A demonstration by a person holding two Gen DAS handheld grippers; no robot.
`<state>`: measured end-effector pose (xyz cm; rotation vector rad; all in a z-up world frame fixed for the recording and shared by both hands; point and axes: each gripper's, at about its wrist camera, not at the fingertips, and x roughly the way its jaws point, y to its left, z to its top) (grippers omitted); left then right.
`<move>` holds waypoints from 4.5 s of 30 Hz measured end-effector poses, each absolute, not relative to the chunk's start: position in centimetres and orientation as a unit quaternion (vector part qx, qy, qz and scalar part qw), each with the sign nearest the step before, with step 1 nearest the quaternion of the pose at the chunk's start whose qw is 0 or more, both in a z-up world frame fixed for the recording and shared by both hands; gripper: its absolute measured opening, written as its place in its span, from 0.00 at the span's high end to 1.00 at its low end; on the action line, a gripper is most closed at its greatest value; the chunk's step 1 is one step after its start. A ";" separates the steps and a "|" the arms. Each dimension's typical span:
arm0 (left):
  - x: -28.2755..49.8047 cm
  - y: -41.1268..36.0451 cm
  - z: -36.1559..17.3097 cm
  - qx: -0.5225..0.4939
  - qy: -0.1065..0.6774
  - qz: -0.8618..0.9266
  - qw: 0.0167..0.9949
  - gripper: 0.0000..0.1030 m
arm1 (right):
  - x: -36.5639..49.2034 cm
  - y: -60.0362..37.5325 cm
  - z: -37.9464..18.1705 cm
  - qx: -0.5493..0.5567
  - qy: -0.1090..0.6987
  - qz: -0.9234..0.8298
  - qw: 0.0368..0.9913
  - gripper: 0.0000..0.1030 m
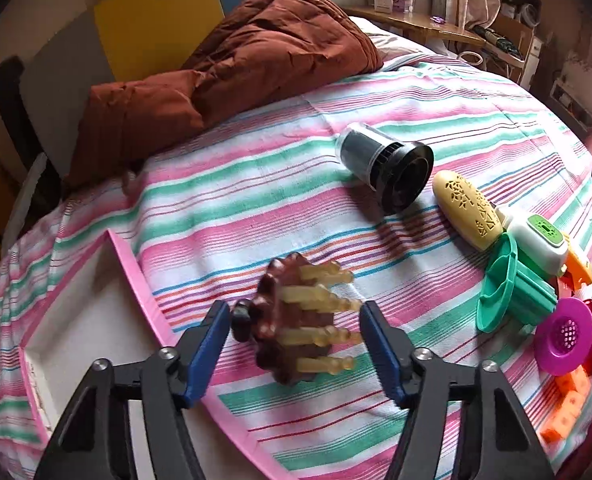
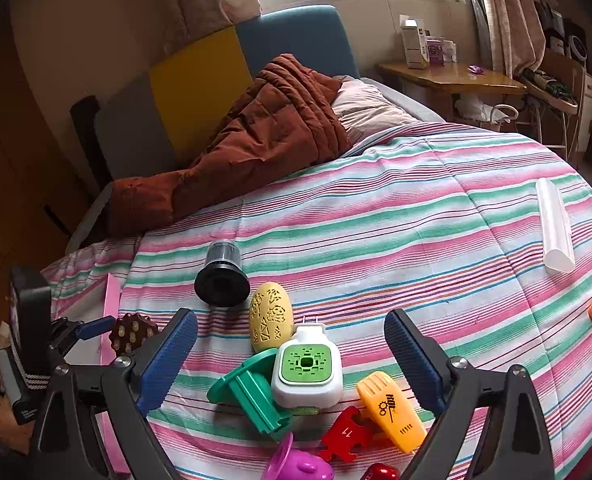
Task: Organize rigid objects
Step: 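Grasp the brown spiky brush with the left gripper, then carry the brush over the white tray while the right gripper grasps the black cup, then lower the brush into the tray and open the left gripper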
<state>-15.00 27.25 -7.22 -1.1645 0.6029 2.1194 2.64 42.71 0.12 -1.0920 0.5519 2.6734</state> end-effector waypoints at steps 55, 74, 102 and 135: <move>-6.0 11.6 -2.6 -0.410 0.076 0.881 0.224 0.58 | -16.3 34.8 -8.3 -0.582 0.023 0.812 0.038 0.45; -3.8 7.0 -3.7 -0.430 0.040 0.884 0.177 0.58 | -3.1 24.3 -8.3 -0.500 -0.199 0.842 0.034 0.46; -4.8 7.1 0.2 -0.356 0.098 0.924 0.101 0.58 | -1.9 26.2 -8.3 -0.466 -0.142 0.873 0.008 0.45; -17.2 7.4 -5.7 -0.438 0.042 0.891 0.110 0.58 | -2.1 26.5 -8.2 -0.468 -0.127 0.875 0.005 0.44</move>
